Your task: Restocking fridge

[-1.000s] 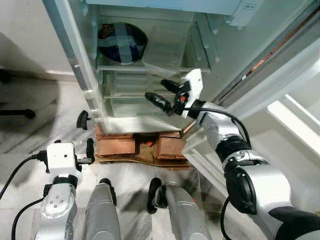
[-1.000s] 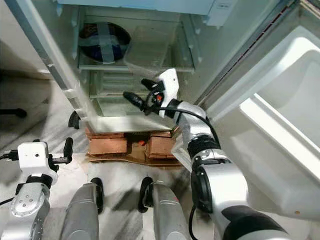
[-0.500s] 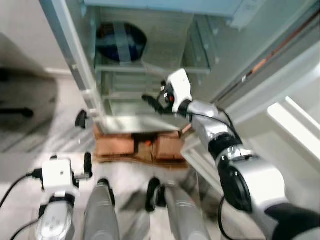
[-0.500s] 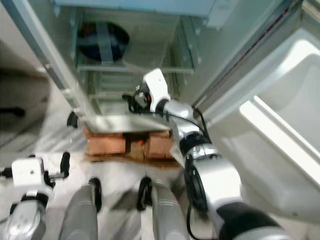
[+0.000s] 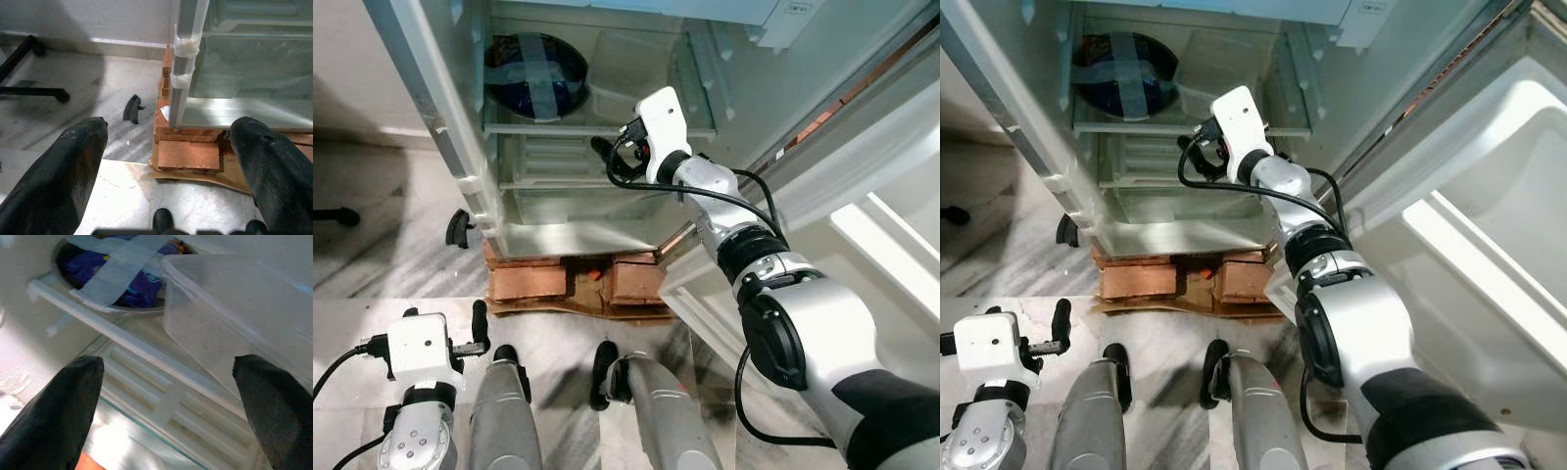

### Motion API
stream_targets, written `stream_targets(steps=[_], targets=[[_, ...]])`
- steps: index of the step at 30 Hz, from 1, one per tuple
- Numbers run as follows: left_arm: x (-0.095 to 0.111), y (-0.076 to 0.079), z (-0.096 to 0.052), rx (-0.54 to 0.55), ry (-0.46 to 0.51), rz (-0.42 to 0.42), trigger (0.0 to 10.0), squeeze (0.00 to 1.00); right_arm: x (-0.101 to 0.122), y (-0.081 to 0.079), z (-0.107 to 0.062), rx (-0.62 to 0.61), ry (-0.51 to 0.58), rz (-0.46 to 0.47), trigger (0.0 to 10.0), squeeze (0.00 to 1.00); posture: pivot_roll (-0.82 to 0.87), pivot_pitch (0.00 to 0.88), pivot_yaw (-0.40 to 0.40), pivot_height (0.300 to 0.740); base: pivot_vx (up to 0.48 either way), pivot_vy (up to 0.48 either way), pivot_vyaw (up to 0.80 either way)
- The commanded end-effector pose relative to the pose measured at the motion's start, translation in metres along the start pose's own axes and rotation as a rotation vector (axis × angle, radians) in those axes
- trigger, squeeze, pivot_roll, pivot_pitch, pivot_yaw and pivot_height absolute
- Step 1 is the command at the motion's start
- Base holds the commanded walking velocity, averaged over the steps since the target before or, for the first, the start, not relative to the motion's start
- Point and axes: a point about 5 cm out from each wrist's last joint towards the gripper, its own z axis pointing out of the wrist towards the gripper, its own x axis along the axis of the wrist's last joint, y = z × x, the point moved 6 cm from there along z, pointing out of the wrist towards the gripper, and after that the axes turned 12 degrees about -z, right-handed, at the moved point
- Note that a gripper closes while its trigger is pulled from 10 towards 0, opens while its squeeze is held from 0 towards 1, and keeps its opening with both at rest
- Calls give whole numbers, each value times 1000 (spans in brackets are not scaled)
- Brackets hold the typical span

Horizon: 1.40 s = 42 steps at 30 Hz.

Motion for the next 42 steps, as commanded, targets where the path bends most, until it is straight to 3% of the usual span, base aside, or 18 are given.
stream_targets(steps=[1, 4, 5, 12, 13, 14, 18, 22, 28, 31, 34, 42], targets=[[-10, -3, -2, 17, -37, 7, 10000, 0, -21, -9, -9, 60, -29, 29, 10000, 1000, 266, 356, -231, 740, 0, 0, 0], [-9, -1, 5, 8, -30, 7, 10000, 0, -33, -23, -17, 161, -29, 39, 10000, 1000, 253, 329, -219, 740, 0, 0, 0], [-6, 3, 11, -9, -19, 8, 10000, 0, -44, -35, -26, 258, -32, 40, 10000, 1000, 245, 311, -209, 740, 0, 0, 0], [1, 13, 38, -56, 11, 14, 10000, 0, -49, -49, -37, 358, -4, 62, 10000, 1000, 212, 238, -168, 740, 0, 0, 0], [3, 16, 44, -70, 17, 15, 10000, 0, -45, -50, -37, 354, 33, 86, 10000, 114, 201, 221, -158, 740, 0, 0, 0], [4, 18, 47, -77, 20, 14, 10000, 0, -42, -50, -38, 344, 57, 106, 10000, 0, 194, 208, -151, 740, 0, 0, 0], [7, 23, 56, -103, 29, 11, 10000, 0, -37, -49, -43, 293, 122, 135, 10000, 0, 176, 173, -130, 740, 0, 0, 0], [9, 35, 62, -154, 34, -19, 10000, 0, -44, -46, -65, 158, 166, 200, 10000, 0, 149, 129, -111, 740, 0, 0, 0], [11, 45, 69, -178, 44, -55, 10000, 0, -67, -39, -98, -95, 137, 290, 10000, 0, 135, 85, -104, 740, 0, 0, 0], [10, 48, 72, -178, 45, -59, 10000, 0, -78, -35, -116, -205, 110, 231, 10000, 0, 120, 73, -96, 740, 0, 0, 0], [10, 53, 75, -182, 50, -67, 10000, 0, -98, -17, -138, -382, 43, 256, 10000, 0, 113, 60, -99, 740, 0, 0, 0], [8, 59, 79, -190, 41, -87, 10000, 0, -93, -18, -136, -348, 50, 246, 10000, 0, 97, 62, -94, 740, -180, 0, -169]])
